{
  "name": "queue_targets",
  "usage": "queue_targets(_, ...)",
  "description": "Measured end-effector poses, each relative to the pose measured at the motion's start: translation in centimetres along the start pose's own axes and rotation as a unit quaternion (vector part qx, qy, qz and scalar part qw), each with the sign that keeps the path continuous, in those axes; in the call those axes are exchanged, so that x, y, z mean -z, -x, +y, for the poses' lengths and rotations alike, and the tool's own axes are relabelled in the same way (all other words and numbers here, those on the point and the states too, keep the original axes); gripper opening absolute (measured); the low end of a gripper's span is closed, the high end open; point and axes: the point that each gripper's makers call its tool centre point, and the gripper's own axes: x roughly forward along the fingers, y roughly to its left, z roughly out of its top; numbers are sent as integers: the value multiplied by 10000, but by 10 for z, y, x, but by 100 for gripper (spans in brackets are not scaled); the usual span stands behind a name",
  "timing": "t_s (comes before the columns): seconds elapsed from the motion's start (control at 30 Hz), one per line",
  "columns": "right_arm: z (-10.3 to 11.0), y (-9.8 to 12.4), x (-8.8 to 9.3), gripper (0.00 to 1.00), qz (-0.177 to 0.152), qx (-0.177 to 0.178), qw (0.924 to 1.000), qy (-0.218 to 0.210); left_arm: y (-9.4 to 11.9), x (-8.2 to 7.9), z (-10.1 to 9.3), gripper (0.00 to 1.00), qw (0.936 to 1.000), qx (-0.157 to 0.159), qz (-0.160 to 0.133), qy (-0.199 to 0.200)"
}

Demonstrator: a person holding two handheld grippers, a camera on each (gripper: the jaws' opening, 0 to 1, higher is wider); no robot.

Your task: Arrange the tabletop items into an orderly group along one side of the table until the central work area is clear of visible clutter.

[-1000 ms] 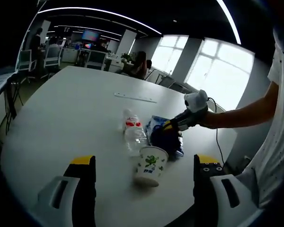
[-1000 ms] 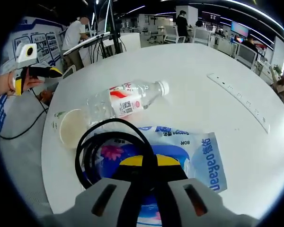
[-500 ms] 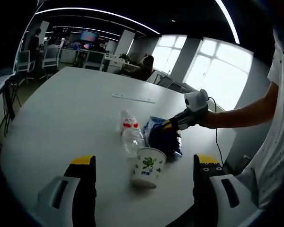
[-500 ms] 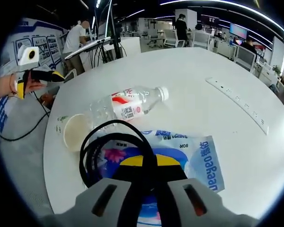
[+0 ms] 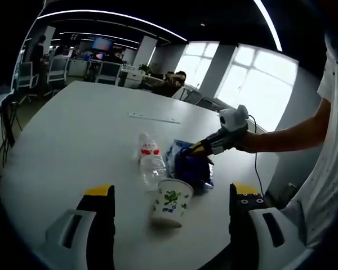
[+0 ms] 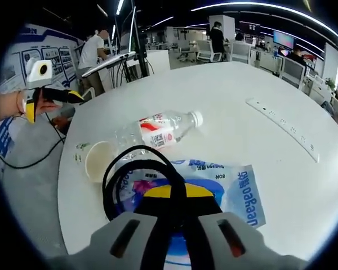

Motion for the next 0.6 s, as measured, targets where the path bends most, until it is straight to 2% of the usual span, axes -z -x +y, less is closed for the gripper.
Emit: queue_targets(0.6,11,20,-9,1,-388,-95,9991,-166,-10,-8,-17,83,9998,189,-12,-111)
